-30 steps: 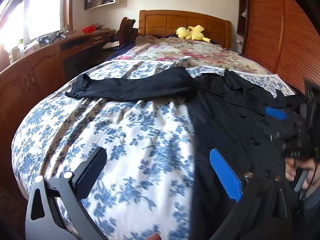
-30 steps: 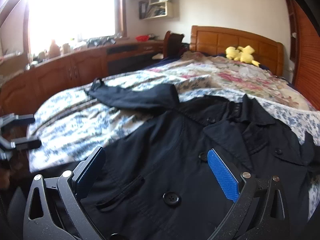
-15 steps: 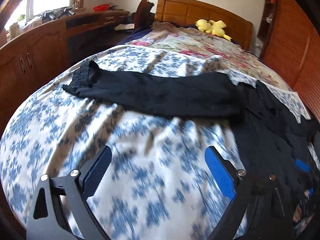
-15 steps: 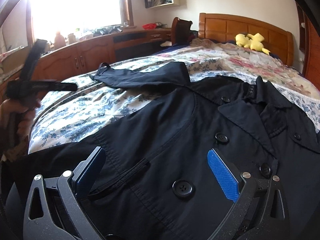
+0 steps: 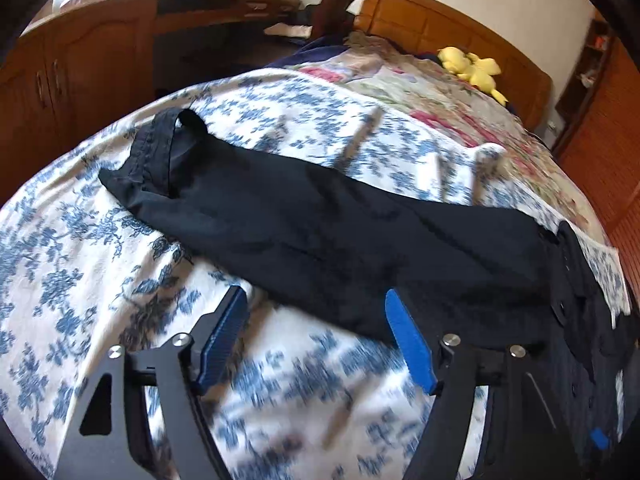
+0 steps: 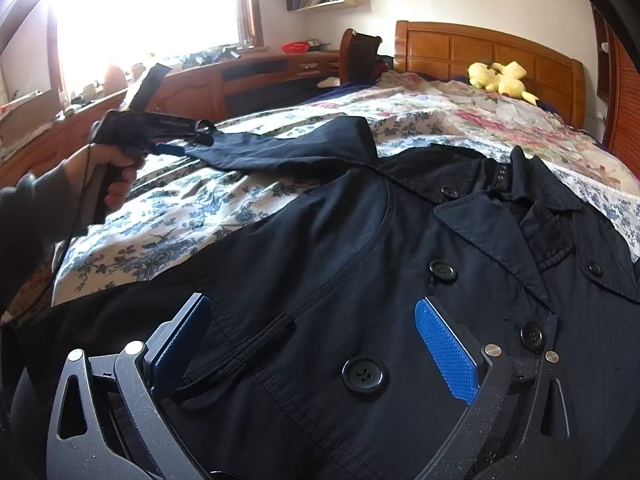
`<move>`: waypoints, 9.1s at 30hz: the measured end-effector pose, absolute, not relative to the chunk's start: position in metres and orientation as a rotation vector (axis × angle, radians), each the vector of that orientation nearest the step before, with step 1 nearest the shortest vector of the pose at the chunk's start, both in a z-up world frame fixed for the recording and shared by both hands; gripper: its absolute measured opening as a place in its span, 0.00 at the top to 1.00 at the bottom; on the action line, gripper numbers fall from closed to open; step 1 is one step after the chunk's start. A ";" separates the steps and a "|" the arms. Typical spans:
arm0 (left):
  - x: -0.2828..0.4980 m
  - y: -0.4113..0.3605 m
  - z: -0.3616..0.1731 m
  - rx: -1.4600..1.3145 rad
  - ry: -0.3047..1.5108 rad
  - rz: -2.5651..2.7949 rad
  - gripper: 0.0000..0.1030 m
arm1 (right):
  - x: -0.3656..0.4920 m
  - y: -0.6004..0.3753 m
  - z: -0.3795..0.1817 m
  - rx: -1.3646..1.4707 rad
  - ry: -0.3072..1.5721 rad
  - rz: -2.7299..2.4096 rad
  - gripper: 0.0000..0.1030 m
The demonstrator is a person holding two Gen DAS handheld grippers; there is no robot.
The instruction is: Fold large clothes
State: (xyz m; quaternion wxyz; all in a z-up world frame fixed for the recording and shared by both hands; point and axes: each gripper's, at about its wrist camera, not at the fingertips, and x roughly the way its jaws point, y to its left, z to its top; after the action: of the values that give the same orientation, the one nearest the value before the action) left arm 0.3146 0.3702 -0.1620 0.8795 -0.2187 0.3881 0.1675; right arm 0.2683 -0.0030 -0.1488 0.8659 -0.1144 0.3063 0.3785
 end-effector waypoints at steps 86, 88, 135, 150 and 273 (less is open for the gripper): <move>0.235 0.210 -0.149 -0.300 0.938 0.128 0.48 | 0.243 -0.103 -0.138 -0.215 0.648 0.633 0.00; 0.239 0.211 -0.153 -0.314 0.942 0.134 0.48 | 0.244 -0.103 -0.138 -0.214 0.652 0.635 0.00; 0.216 0.003 0.051 -0.092 0.538 -0.276 0.94 | 0.226 -0.175 -0.078 -0.154 0.635 0.462 0.00; 0.181 0.018 -0.025 -0.031 0.621 -0.174 0.90 | 0.233 -0.160 -0.089 -0.186 0.664 0.450 0.00; 0.152 -0.023 -0.070 0.081 0.607 -0.146 0.46 | 0.205 -0.243 -0.152 -0.211 0.812 0.515 0.47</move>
State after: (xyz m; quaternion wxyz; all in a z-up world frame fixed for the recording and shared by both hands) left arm 0.1523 -0.0234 -0.0699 0.9509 0.0398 0.2985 -0.0716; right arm 0.2052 -0.2426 -0.1521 0.8813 -0.1011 0.3897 0.2473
